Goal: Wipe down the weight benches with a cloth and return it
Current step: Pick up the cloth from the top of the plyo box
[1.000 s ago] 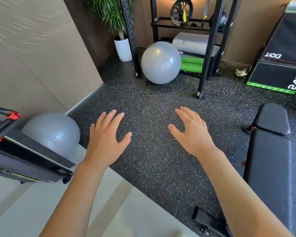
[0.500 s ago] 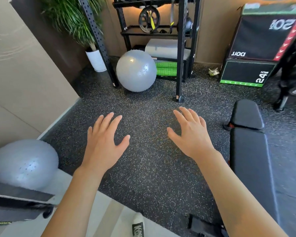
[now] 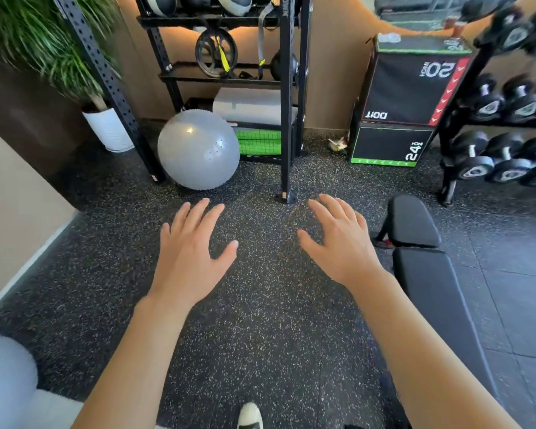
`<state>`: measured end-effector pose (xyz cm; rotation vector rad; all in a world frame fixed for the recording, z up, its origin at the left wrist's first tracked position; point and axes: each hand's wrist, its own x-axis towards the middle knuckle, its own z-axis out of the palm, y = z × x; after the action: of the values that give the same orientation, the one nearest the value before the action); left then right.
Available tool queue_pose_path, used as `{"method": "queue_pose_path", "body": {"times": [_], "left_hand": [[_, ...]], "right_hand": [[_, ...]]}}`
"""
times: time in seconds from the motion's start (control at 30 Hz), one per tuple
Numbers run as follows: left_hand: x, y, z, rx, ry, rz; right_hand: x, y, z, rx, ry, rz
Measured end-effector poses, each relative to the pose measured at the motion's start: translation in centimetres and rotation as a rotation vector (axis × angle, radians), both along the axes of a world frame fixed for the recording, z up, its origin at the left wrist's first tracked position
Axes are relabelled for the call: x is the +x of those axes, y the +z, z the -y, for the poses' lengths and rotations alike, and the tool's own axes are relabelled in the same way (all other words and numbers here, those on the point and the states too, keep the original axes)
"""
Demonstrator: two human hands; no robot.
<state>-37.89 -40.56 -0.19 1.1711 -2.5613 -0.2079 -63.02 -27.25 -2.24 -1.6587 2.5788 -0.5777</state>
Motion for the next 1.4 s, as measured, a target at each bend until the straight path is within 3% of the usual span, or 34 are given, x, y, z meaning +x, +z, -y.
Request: {"method": "queue_pose_path", "body": {"times": [0.3, 0.57, 1.17, 1.4], "left_hand": [[-1.5, -0.2, 13.1, 0.016, -0.091, -0.011], [-8.3, -0.1, 18.3, 0.044, -0.169, -0.03], [-37.1, 2.3, 19.8, -0.036, -0.244, 0.042], [-46.2, 2.7, 21.1, -0.011, -0.302, 0.04]], "right_hand": [[0.3, 0.8, 10.7, 0.018, -0.06, -0.029], [-5.4, 1.6, 13.8, 0.013, -0.152, -0.028], [-33.4, 1.7, 14.7, -0.051, -0.262, 0.03], [-40.9, 1.4, 15.1, -0.073, -0.322, 0.062]]}}
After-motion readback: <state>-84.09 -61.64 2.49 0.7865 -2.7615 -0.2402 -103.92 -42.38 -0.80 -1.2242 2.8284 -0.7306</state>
